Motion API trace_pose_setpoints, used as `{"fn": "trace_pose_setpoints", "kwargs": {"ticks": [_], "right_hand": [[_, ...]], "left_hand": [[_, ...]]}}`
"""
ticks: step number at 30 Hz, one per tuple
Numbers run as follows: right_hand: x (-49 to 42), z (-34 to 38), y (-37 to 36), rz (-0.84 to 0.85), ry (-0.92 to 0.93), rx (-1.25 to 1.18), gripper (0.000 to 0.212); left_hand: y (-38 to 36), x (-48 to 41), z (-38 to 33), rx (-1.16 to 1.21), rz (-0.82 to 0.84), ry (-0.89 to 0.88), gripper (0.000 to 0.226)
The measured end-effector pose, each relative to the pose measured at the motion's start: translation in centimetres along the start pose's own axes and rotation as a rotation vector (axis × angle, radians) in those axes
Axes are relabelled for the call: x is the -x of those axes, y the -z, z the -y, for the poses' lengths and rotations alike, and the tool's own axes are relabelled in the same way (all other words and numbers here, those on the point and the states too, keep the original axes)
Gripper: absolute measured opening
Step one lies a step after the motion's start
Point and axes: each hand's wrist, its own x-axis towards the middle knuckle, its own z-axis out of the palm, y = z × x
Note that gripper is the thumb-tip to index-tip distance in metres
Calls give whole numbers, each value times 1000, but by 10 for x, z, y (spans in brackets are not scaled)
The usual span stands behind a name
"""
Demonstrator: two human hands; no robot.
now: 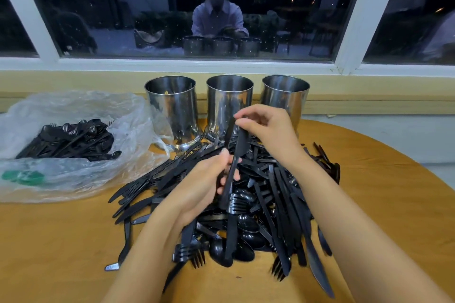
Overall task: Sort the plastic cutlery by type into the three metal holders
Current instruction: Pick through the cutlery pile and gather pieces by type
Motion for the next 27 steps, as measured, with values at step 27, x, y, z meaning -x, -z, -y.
{"fn": "trace_pose_setpoints", "kwargs": {"ticks": [27], "right_hand": [[19,-76,-22,270,-214,668,29]], "left_hand": [[33,-4,17,274,-237,-86,15]]}}
